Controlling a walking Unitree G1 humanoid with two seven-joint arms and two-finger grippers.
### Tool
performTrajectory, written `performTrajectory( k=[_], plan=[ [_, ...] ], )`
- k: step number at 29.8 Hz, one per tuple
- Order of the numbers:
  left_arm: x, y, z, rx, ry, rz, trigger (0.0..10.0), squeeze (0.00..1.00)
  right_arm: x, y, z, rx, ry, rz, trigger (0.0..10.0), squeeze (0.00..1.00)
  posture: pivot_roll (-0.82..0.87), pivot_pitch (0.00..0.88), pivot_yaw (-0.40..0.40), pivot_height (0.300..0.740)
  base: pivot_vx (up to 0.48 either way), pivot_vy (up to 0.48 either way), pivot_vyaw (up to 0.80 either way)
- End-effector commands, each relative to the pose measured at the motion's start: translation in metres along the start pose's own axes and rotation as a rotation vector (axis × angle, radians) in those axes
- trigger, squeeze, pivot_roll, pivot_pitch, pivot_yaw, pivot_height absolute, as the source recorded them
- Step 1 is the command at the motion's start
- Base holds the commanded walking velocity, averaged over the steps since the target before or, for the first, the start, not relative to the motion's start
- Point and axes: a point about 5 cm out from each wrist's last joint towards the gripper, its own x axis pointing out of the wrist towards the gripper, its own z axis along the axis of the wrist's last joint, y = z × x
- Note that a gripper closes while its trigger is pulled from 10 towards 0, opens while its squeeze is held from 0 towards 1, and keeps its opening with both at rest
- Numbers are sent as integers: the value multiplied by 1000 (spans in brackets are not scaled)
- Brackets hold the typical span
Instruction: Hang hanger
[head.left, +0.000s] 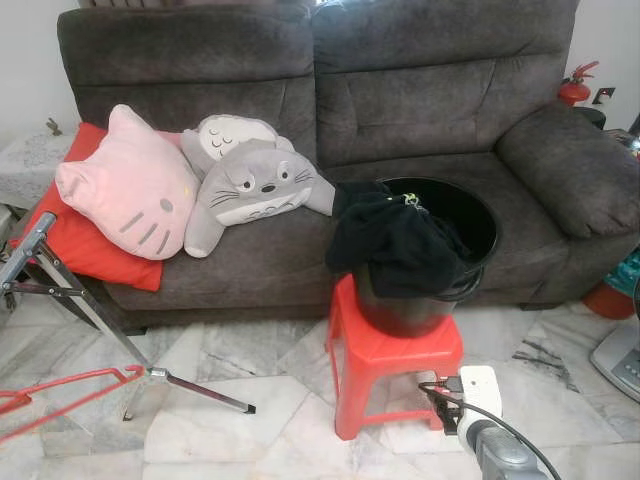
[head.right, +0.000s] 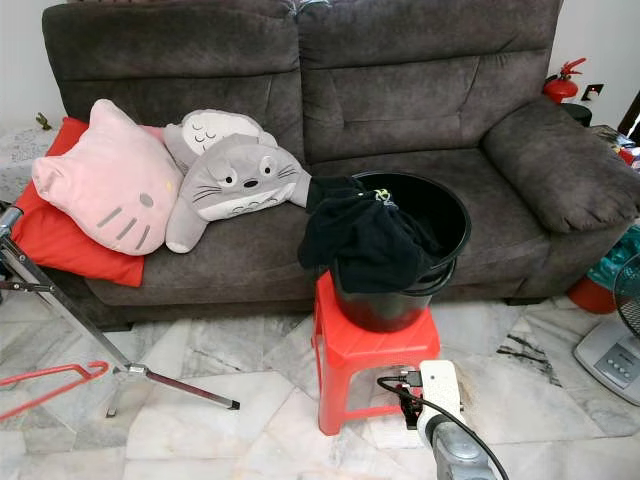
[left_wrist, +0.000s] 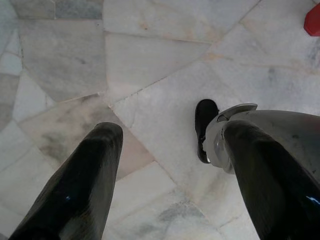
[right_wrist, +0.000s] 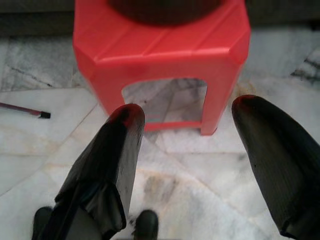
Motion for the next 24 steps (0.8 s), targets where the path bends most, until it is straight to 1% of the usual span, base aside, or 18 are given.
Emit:
performTrajectory(
  k=[1,3,8,9,10,11,12,13,14,15,16,17,18,19,20,21,23,24],
  plan=[
    [-1,5,-4,21,27,5,10000,0,0,1,3,-16,-31,-4,10000,0,-124,0,67,740,0,0,0],
    [-1,6,-4,27,27,4,10000,0,0,1,5,-14,-62,-15,10000,0,-135,0,72,740,0,0,0],
    [-1,6,-3,33,27,5,10000,0,-1,0,10,-78,-103,-21,10000,0,-144,0,73,740,0,0,0],
    [-1,6,-3,34,27,6,10000,0,-4,-3,17,-231,-193,-60,10000,0,-147,0,74,740,0,0,0],
    [-1,6,-3,35,27,7,10000,0,-7,-3,22,-336,-267,-77,10000,0,-147,0,74,740,0,0,0],
    [-1,6,-3,35,27,7,10000,0,-9,-2,25,-400,-318,-83,10000,0,-147,0,74,740,0,0,0],
    [-1,6,-3,36,27,7,10000,0,-10,-2,26,-430,-345,-84,10000,0,-147,0,74,740,0,0,0],
    [-1,6,-3,36,27,8,10000,0,-42,-4,27,-421,-567,-52,10000,0,-152,0,75,740,0,0,0],
    [-1,6,-3,36,27,8,10000,0,-42,-4,27,-421,-567,-52,10000,0,-152,0,75,740,0,0,0],
    [-1,6,-3,36,27,9,10000,0,-54,-5,28,-427,-630,-46,10000,0,-152,0,75,740,0,0,0],
    [-1,6,-3,36,27,9,10000,0,-60,-5,29,-432,-662,-43,10000,0,-152,0,75,740,0,0,0],
    [-1,6,-3,36,27,9,10000,0,-60,-5,29,-433,-664,-44,10000,0,-152,0,75,740,0,0,0],
    [-1,7,-3,37,28,11,10000,0,-65,-6,37,-381,-701,-47,10000,0,-163,0,77,740,0,0,0],
    [-1,7,-3,37,28,11,10000,0,-65,-6,37,-381,-701,-47,10000,0,-163,0,77,740,0,0,0],
    [-1,7,-3,39,29,12,10000,0,-70,-6,46,-336,-732,-52,10000,0,-169,0,77,740,0,0,0],
    [-1,7,-3,40,30,13,10000,0,-74,-6,52,-312,-758,-60,10000,0,-169,0,77,740,0,0,0],
    [-1,7,-3,41,30,13,10000,0,-79,-2,57,-298,-780,-67,10000,0,-169,0,76,740,0,0,0],
    [-1,7,-3,41,31,13,10000,0,-81,0,59,-286,-764,-65,10000,0,-171,0,76,740,0,0,0]
  ],
)
